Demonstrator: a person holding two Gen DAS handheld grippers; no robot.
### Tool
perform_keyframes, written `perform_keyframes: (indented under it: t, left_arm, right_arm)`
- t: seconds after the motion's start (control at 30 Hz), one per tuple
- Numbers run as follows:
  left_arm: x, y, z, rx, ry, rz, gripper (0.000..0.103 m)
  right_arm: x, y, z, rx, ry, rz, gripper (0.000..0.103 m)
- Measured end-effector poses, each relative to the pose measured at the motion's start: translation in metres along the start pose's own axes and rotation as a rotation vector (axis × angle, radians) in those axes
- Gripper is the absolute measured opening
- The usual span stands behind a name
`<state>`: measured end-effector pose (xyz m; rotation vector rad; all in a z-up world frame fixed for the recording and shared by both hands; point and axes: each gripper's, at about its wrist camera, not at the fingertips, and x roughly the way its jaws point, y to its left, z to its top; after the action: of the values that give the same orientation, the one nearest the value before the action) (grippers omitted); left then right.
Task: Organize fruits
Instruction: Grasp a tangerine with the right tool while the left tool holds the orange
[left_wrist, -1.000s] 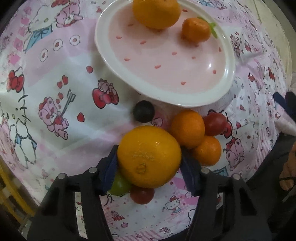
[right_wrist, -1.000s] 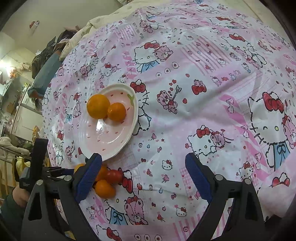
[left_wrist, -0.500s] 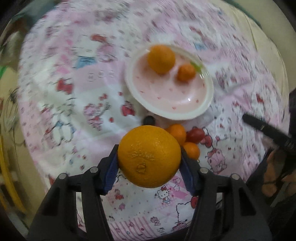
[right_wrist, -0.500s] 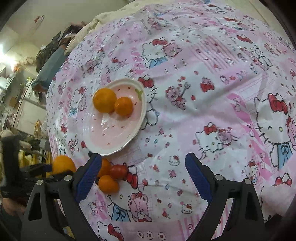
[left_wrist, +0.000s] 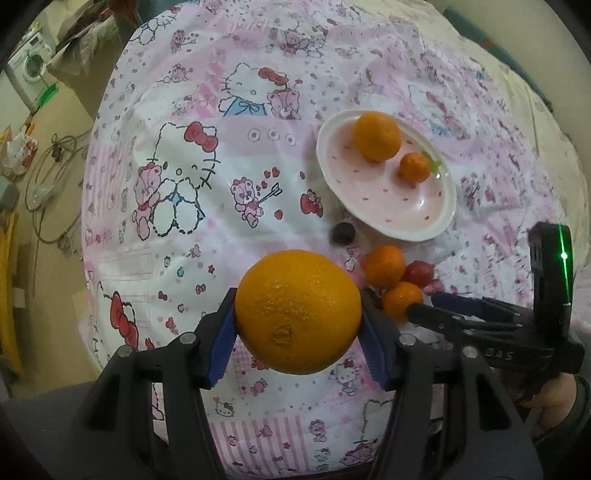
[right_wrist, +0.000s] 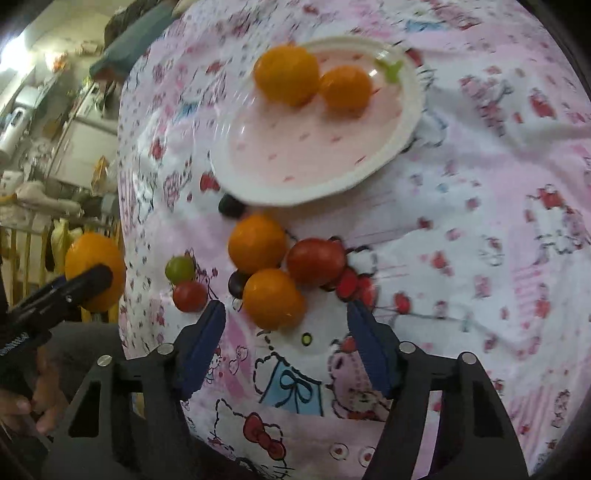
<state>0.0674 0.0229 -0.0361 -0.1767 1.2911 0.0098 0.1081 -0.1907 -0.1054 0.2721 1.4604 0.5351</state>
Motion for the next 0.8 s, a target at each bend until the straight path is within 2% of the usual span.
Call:
perform_keyframes:
  t: [0.1, 0.2, 0.33, 0.37, 0.53, 0.8]
  left_arm:
    - [0.007, -0.001, -0.001, 0.003, 0.011, 0.019, 0.056]
    - [0.008, -0.002, -0.001, 0.001, 0.017, 0.006, 0.056]
    - [0.008, -0.004, -0.001, 0.001, 0.016, 0.007, 0.056]
    - [0.009, -0.005, -0.001, 0.001, 0.019, 0.008, 0.056]
    - [0.013, -0.012, -0.002, 0.032, 0.01, 0.036, 0.056]
    - [0.017, -0.012, 0.0, 0.033, -0.018, 0.056, 0.056]
  right_arm:
    - [0.013, 0.002, 0.003, -0.014, 0.022, -0.032, 0.063]
    - [0.017, 0.009, 0.006, -0.054, 0.019, -0.051, 0.06]
    - [0.022, 0.01, 0.008, -0.058, 0.022, -0.025, 0.049]
    - [0.022, 0.011, 0.007, -0.054, 0.025, -0.01, 0.043]
    - [0.016, 0.016, 0.005, -0.097, 0.004, -0.013, 0.041]
    - [-0.008, 0.011, -0.005, -0.076, -0.03, 0.037, 0.041]
